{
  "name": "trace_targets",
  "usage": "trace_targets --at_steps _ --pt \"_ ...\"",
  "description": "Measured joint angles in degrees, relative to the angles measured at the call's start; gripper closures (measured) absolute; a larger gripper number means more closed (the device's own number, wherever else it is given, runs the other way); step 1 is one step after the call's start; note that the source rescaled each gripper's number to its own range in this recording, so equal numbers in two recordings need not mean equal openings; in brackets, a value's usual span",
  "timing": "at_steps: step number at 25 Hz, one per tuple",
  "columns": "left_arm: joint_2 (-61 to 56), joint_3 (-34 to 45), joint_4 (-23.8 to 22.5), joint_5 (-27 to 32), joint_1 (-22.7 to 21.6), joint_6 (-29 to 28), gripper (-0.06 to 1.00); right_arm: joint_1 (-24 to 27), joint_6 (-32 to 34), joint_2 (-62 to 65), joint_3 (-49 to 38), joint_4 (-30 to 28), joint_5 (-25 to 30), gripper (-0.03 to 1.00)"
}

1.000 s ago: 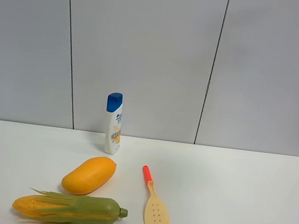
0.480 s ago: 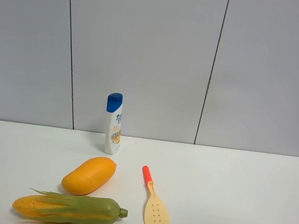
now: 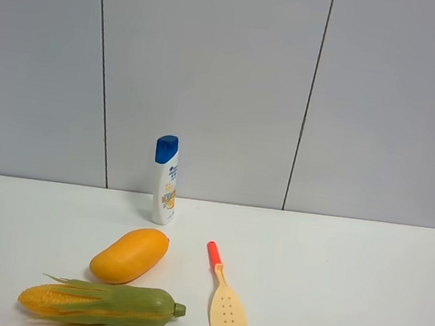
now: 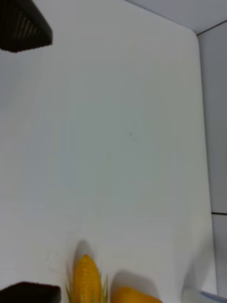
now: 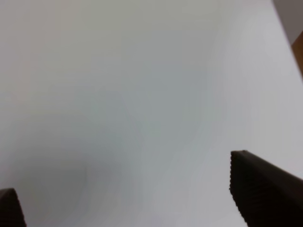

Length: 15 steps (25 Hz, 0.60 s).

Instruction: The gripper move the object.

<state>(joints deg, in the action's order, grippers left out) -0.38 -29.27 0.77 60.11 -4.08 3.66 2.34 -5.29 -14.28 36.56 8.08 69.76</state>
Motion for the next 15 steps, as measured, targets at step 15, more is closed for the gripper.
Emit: trace_targets --at_steps 15 --pt "0.0 0.0 0.0 0.0 0.0 0.0 -0.06 0.5 0.0 14.4 -5.7 -0.9 -3.6 0.2"
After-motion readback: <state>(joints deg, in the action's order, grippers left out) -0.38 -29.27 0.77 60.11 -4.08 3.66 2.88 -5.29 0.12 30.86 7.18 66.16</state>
